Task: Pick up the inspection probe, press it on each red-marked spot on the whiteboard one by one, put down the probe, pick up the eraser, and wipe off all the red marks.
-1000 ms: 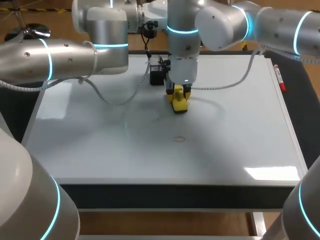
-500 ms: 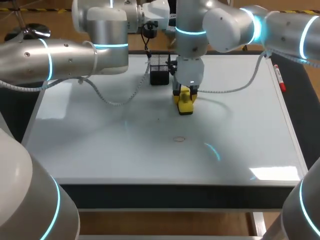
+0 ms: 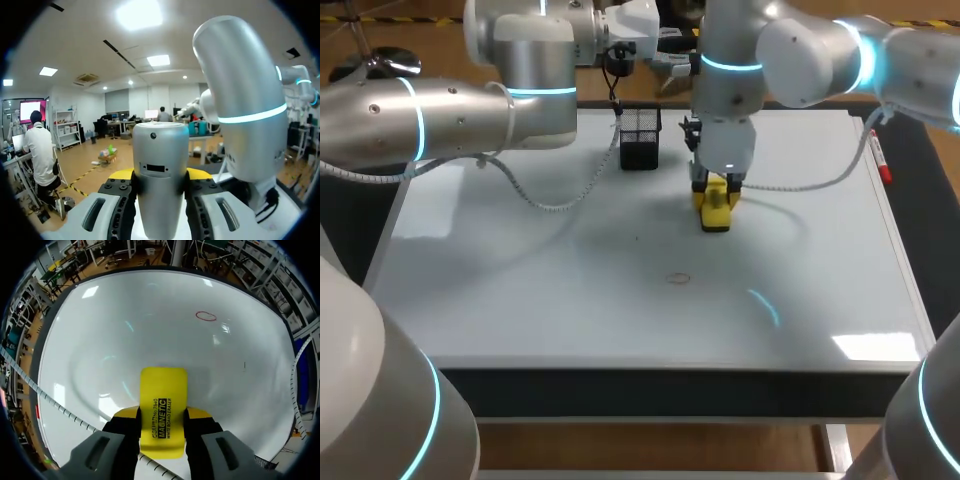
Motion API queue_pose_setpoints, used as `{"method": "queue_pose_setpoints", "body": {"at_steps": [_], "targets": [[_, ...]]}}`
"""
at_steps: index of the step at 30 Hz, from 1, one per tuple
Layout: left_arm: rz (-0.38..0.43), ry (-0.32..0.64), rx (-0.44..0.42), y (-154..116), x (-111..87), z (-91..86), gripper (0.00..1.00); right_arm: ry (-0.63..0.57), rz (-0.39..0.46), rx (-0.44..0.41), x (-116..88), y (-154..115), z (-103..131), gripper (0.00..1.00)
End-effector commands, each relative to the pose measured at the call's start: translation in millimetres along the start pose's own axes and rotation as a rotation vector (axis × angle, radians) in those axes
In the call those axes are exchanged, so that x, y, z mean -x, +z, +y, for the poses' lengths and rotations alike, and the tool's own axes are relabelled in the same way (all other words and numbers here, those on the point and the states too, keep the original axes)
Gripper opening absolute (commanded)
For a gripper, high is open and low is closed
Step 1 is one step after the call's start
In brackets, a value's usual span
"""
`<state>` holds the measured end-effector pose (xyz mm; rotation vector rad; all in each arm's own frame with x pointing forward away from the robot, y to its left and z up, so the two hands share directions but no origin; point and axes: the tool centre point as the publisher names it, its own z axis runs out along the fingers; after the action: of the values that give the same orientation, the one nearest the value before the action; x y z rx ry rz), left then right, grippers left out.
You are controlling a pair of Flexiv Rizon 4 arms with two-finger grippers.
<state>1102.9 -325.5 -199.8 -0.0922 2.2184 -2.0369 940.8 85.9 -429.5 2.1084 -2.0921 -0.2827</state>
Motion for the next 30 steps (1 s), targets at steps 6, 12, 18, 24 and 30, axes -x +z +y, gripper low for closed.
{"method": "queue_pose_setpoints", "body": {"at_steps": [6,12,18,24,30], "targets": [[0.004,-0.002,0.004,-0.2,1.1,-2.0,0.0,0.056,-0.068,-0.035,-30.8,-14.7,14.0,0.0],[0.004,-0.002,0.004,-0.2,1.1,-2.0,0.0,0.105,-0.041,-0.08,-67.8,-42.6,27.1,0.0],[0.004,-0.002,0.004,-0.2,1.1,-2.0,0.0,0.177,-0.019,-0.114,-107.4,-54.9,41.7,0.0],[0.004,-0.002,0.004,-0.2,1.1,-2.0,0.0,0.227,0.007,-0.122,-137.8,-59.0,60.1,0.0],[0.004,-0.002,0.004,-0.2,1.1,-2.0,0.0,0.279,0.009,-0.113,-163.0,-54.6,72.3,0.0]]}}
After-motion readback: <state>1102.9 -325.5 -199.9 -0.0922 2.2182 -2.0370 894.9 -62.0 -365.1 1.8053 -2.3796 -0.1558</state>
